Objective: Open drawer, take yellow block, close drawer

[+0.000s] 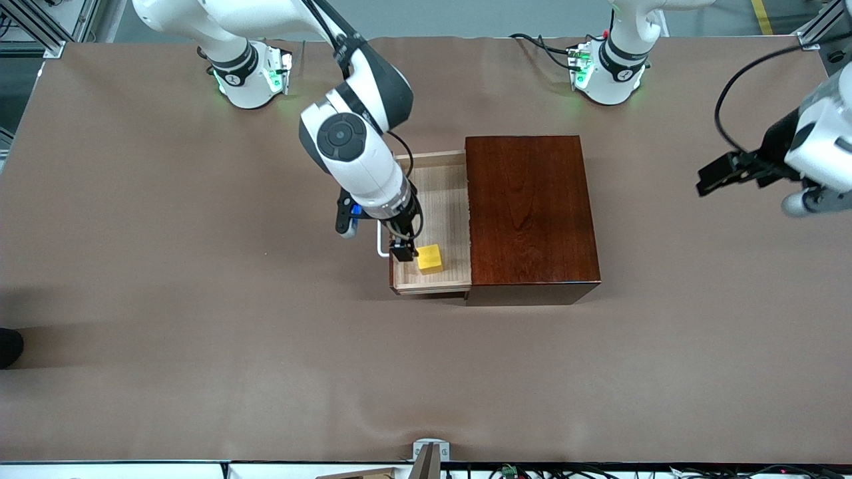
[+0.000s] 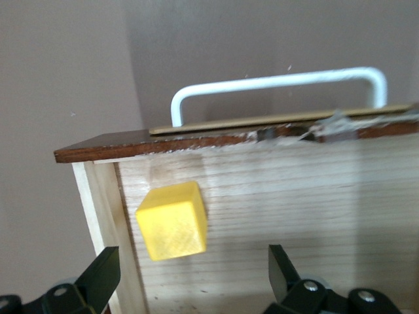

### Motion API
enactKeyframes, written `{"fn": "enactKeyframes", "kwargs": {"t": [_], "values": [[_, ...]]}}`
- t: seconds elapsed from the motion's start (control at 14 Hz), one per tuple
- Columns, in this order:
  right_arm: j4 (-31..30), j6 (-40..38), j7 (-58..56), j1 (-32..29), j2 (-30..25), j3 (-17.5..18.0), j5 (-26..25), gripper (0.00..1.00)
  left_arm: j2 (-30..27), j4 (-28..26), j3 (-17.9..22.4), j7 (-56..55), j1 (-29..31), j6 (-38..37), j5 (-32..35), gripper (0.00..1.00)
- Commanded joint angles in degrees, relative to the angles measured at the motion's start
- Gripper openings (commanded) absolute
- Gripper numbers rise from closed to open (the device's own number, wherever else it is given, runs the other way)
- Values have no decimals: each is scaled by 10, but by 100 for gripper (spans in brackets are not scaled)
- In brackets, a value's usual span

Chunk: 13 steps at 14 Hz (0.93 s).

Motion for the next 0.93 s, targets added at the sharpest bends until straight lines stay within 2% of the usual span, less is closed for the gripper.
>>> {"fn": "enactKeyframes", "kwargs": {"t": [0.0, 0.36, 0.64, 0.86], "values": [[24, 20, 18, 5, 32, -2, 3, 100, -60, -60, -13, 40, 23, -7, 13, 100], [23, 58, 9, 4, 48, -2, -32, 100, -107, -114, -7, 120, 36, -4, 11, 100], [23, 74, 9, 16, 65, -2, -32, 100, -85, -106, -13, 120, 54, 12, 8, 100], [21, 95, 10, 22, 73, -2, -32, 100, -52, -75, -13, 111, 54, 12, 11, 100]]}}
